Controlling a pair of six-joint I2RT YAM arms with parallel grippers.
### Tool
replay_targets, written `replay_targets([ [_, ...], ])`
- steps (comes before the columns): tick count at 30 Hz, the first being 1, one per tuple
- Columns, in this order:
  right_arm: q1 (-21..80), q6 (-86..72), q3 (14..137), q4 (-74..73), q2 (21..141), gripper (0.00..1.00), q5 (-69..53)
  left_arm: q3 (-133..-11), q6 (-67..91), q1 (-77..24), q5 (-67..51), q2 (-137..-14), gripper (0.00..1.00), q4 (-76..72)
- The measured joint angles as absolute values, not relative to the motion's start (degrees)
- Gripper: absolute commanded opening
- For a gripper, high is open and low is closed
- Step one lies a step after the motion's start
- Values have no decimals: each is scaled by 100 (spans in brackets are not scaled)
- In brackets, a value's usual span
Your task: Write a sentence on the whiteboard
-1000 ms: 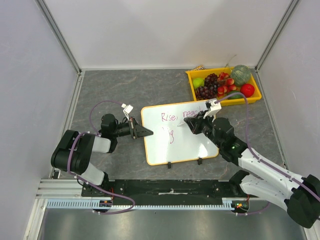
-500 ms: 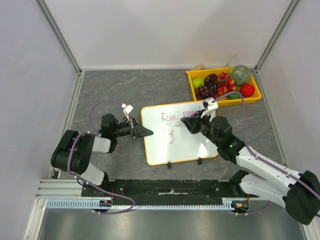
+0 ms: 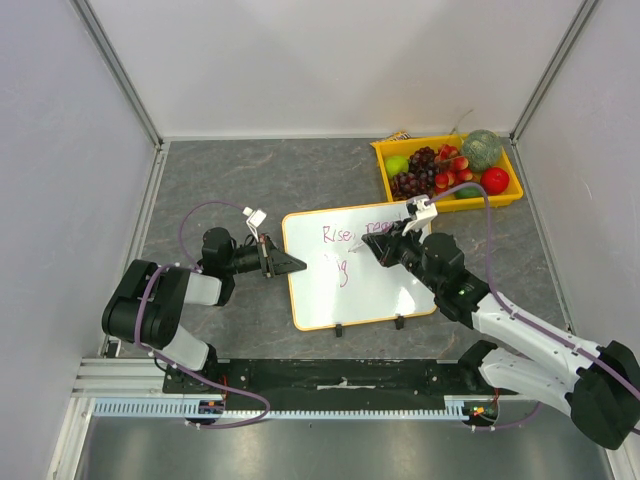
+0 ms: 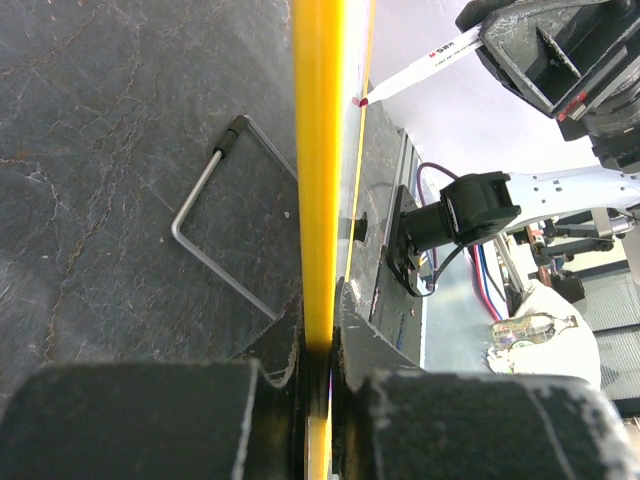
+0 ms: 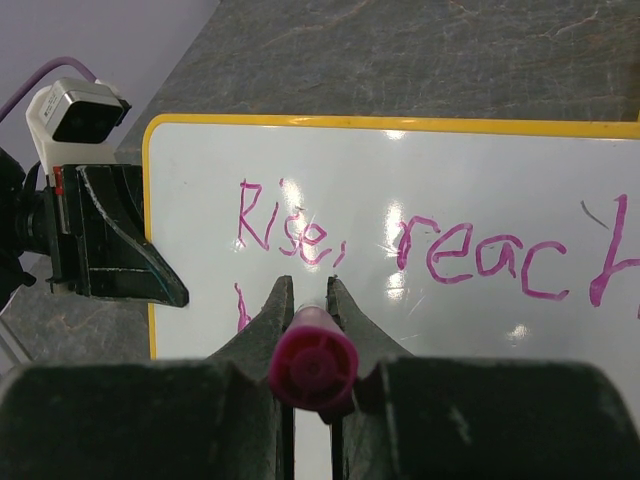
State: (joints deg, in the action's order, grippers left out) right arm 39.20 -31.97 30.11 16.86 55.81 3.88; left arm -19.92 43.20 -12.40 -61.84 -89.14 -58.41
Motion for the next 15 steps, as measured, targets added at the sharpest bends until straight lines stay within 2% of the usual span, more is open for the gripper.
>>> replay_targets([
  [15, 3920, -3317, 2611, 1704, 5293, 0, 154, -1992, 4320, -1240, -6182, -8923, 2, -5839],
])
